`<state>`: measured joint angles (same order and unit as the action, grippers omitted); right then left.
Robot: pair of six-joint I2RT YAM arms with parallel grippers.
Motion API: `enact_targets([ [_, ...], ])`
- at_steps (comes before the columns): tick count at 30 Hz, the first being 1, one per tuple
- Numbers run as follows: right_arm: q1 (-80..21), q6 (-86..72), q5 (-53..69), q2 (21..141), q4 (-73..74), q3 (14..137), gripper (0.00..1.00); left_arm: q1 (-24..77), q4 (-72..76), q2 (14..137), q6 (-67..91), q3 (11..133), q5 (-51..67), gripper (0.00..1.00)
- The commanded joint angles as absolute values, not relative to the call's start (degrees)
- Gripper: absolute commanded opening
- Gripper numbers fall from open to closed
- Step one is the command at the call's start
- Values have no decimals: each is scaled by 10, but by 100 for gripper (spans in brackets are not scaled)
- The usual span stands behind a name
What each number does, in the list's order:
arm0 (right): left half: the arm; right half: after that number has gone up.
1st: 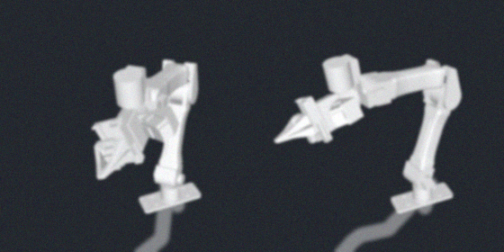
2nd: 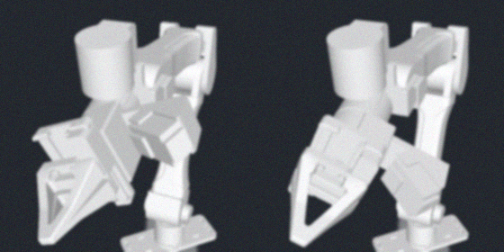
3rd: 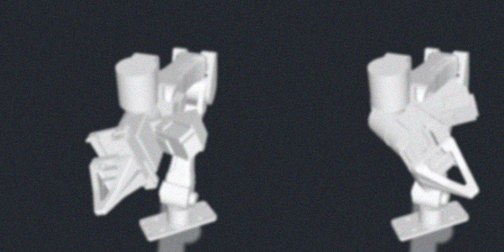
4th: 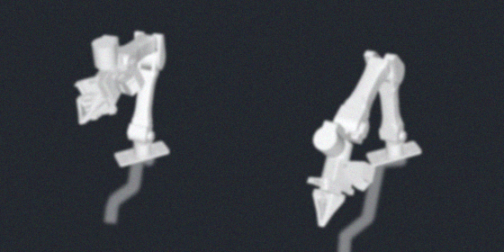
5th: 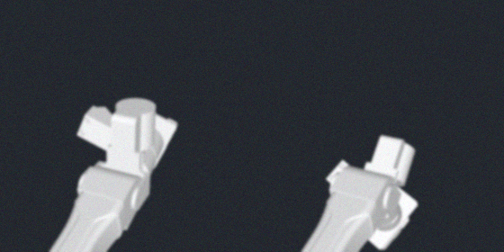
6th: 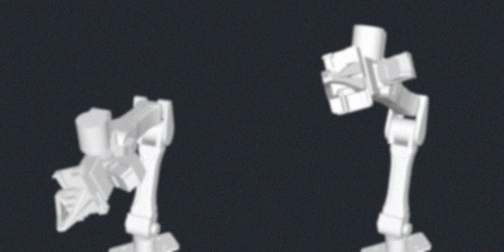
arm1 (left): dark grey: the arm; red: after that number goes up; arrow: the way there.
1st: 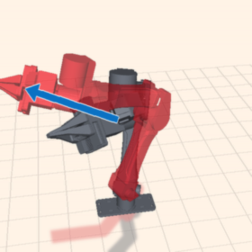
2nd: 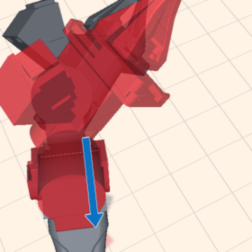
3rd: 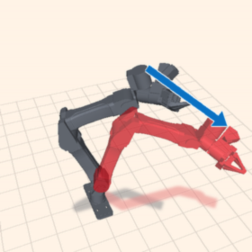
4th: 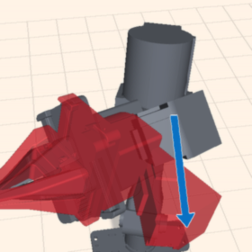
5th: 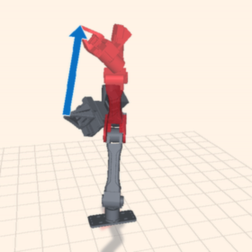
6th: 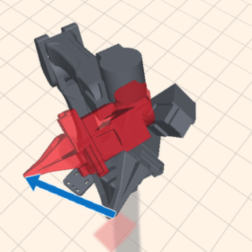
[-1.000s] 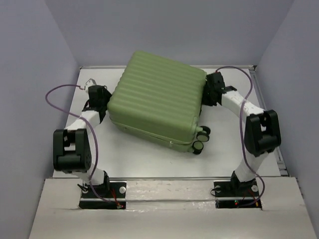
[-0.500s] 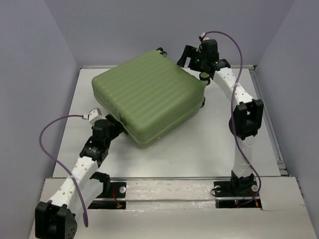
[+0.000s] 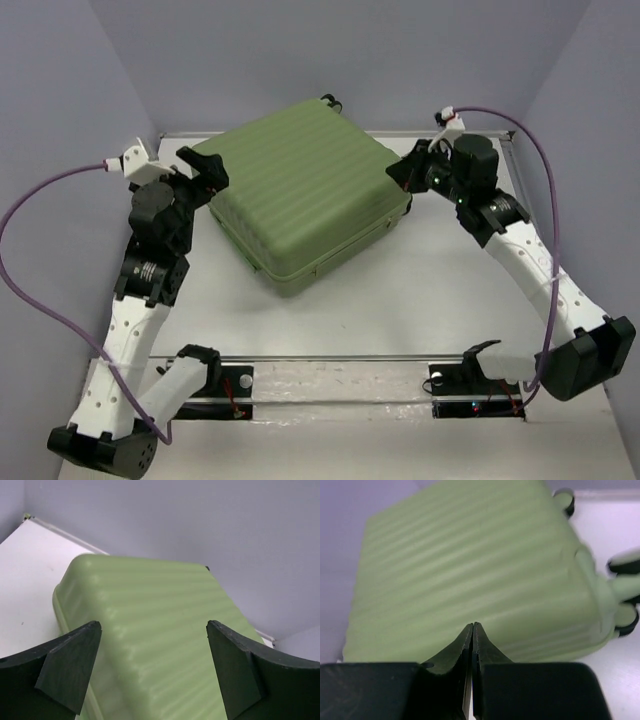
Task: Pack the luggage
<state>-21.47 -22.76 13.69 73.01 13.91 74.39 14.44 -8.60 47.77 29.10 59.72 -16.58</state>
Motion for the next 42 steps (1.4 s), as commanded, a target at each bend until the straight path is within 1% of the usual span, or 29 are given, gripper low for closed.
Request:
enact_targets([
  [1, -264, -235, 154, 681, 85, 617, 7, 61, -68, 612, 273, 659, -34, 99],
  [3, -271, -239, 135, 651, 82, 577, 7, 6, -40, 642, 286, 662, 1, 99],
  [4, -271, -241, 129, 643, 78, 557, 7, 5, -33, 653, 287, 666, 17, 99],
  [5, -271, -244, 114, 639, 72, 522, 7, -33, -34, 668, 289, 673, 25, 99],
  [9, -271, -248, 70, 655, 69, 483, 7, -83, -40, 762, 290, 722, 77, 99],
  [11, -271, -256, 48, 660, 64, 471, 7, -105, -38, 834, 297, 761, 105, 99],
  [13, -271, -258, 30, 662, 63, 467, 7, -115, -38, 867, 294, 788, 117, 98],
  [14, -271, -258, 10, 667, 62, 466, 7, -121, -53, 906, 291, 824, 129, 98],
  [15, -271, -258, 4, 673, 61, 466, 7, -125, -59, 906, 291, 824, 139, 98],
  [18, -271, -260, -15, 707, 57, 479, 7, -130, -86, 988, 285, 899, 168, 96],
  [21, -271, -264, -17, 737, 33, 489, 7, -141, -98, 1033, 283, 930, 163, 96],
  [25, -271, -266, -17, 775, 21, 518, 7, -147, -98, 1077, 279, 939, 205, 96],
  [30, -260, -272, -15, 820, 4, 551, 7, -146, -62, 1097, 294, 908, 236, 94],
  [31, -260, -272, -5, 837, -14, 556, 7, -145, -53, 1098, 296, 887, 243, 92],
  [35, -247, -275, 24, 875, -38, 579, 7, -121, -5, 1074, 308, 805, 245, 90],
  [39, -241, -270, 39, 905, -52, 618, 7, -108, 38, 1002, 333, 690, 243, 89],
  [42, -241, -254, 61, 924, -53, 668, 7, -103, 59, 956, 349, 630, 243, 89],
])
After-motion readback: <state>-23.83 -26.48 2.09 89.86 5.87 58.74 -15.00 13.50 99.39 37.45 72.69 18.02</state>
